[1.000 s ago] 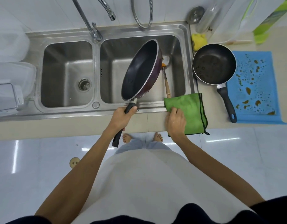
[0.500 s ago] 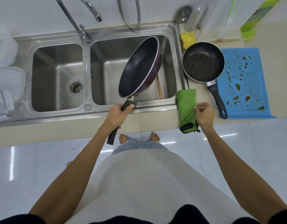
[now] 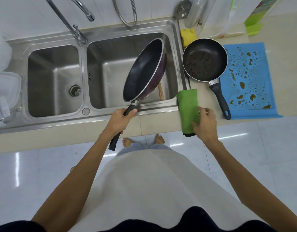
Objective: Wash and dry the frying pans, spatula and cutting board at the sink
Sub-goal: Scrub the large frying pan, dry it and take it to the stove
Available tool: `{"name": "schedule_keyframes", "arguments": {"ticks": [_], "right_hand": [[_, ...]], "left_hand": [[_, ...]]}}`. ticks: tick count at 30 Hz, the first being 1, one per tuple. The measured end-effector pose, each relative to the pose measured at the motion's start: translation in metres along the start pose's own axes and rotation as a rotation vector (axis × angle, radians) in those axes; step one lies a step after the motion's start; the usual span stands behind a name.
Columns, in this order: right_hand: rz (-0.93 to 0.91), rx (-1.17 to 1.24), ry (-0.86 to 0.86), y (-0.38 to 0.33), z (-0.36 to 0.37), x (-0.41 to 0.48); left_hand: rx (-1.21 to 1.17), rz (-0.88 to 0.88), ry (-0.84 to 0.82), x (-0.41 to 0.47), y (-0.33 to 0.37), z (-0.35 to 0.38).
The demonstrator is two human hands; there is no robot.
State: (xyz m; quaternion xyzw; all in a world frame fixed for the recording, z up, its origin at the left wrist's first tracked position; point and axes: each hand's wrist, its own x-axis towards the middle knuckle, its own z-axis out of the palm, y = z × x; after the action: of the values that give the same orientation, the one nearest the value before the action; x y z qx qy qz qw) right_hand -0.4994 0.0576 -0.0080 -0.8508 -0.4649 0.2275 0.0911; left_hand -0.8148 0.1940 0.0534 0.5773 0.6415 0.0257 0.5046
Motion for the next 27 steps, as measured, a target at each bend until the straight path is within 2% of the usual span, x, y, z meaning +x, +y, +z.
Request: {"name": "schedule_keyframes", "arguments": {"ticks": [3, 6, 10, 15, 17, 20, 23, 27], "right_hand": [[-0.125, -0.074, 0.086, -0.022, 0.018, 0.007], [-0.055, -0.232, 0.069, -0.034, 0.042, 0.019], [0.007, -0.222, 0.145, -0.042, 0.061, 0.021], [0.014, -0.067, 0.239, -0.044, 0.061, 0.024], [0.015, 0.025, 0.216, -0.044, 0.054, 0.024], [0.153, 0.269, 0.210, -0.063, 0.037, 0.019], [-0.094, 0.416, 0.373, -0.106, 0.012, 0.014], [-0.387, 0.612, 0.545, -0.208, -0.050, 0.024]], "left_hand": [[-0.063, 0.007, -0.001, -0.006, -0.001, 0.003], [-0.110, 0.021, -0.004, -0.015, -0.002, 0.002], [0.083, 0.028, 0.021, -0.019, -0.001, -0.015], [0.254, 0.091, 0.111, -0.022, -0.006, -0.026], [0.222, 0.110, 0.117, -0.023, -0.009, -0.029], [0.141, 0.148, 0.138, -0.023, -0.018, -0.040], [0.024, 0.157, 0.108, -0.027, -0.028, -0.052], [-0.069, 0.190, 0.044, -0.041, -0.037, -0.070]]}}
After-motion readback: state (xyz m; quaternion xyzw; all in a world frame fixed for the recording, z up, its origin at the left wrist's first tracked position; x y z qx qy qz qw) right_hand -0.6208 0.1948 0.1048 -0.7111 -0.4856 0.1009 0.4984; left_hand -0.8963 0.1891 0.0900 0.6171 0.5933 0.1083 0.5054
